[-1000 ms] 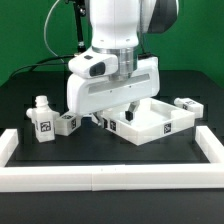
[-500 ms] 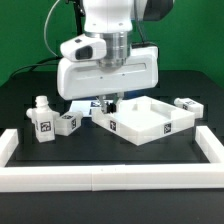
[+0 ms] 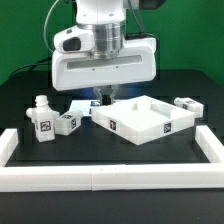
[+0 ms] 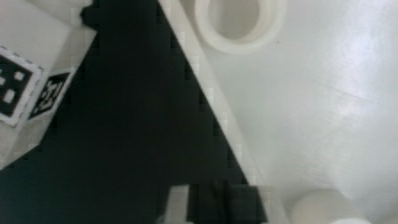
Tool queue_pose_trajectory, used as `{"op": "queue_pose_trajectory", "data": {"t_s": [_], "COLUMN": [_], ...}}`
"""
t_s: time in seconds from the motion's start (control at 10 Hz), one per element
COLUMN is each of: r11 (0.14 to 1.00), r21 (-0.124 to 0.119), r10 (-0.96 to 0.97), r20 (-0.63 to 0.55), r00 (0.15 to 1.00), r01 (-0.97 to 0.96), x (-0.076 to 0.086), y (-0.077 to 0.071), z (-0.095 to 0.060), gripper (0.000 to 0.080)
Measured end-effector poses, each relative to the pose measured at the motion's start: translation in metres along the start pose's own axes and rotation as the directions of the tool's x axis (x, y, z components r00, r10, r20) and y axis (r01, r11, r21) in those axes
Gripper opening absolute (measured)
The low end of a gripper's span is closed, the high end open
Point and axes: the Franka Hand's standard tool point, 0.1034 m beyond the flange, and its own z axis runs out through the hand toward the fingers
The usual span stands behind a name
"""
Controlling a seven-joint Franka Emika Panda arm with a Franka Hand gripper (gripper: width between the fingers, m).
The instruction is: Assemble one leg
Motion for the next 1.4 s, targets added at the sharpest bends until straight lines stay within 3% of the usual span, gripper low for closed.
{"op": "queue_pose_trajectory", "data": {"t_s": [0.2, 0.3, 0.4, 0.5, 0.6, 0.7, 0.8, 0.9, 1.2, 1.4], "r11": [0.984, 0.953, 0.909, 0.893, 0.896, 0.897, 0.898, 0.900, 0.891, 0.892], "r21": [-0.024, -0.039, -0.075, -0.081, -0.078, -0.078, -0.077, -0.069, -0.093, -0.093], "r10": [-0.177, -0.301, -0.415, -0.449, -0.442, -0.441, -0.438, -0.435, -0.451, -0.449], "r20": [-0.034, -0.051, -0.076, -0.078, -0.076, -0.076, -0.075, -0.070, -0.088, -0.088], "r00": [0.984, 0.952, 0.906, 0.890, 0.894, 0.894, 0.896, 0.898, 0.888, 0.889], "r01": [0.176, 0.299, 0.410, 0.443, 0.437, 0.436, 0.433, 0.431, 0.443, 0.442], "x": [0.006, 0.008, 0.013, 0.016, 0.015, 0.015, 0.015, 0.014, 0.016, 0.017], "y": [-0.001, 0.004, 0.005, -0.002, -0.001, 0.000, -0.002, -0.009, -0.012, -0.011], "z": [0.007, 0.010, 0.015, 0.019, 0.018, 0.019, 0.020, 0.025, 0.046, 0.045], "gripper": [0.0001, 0.0143, 0.0143, 0.0331, 0.0466, 0.0466, 0.0613, 0.0640, 0.0648, 0.0649]}}
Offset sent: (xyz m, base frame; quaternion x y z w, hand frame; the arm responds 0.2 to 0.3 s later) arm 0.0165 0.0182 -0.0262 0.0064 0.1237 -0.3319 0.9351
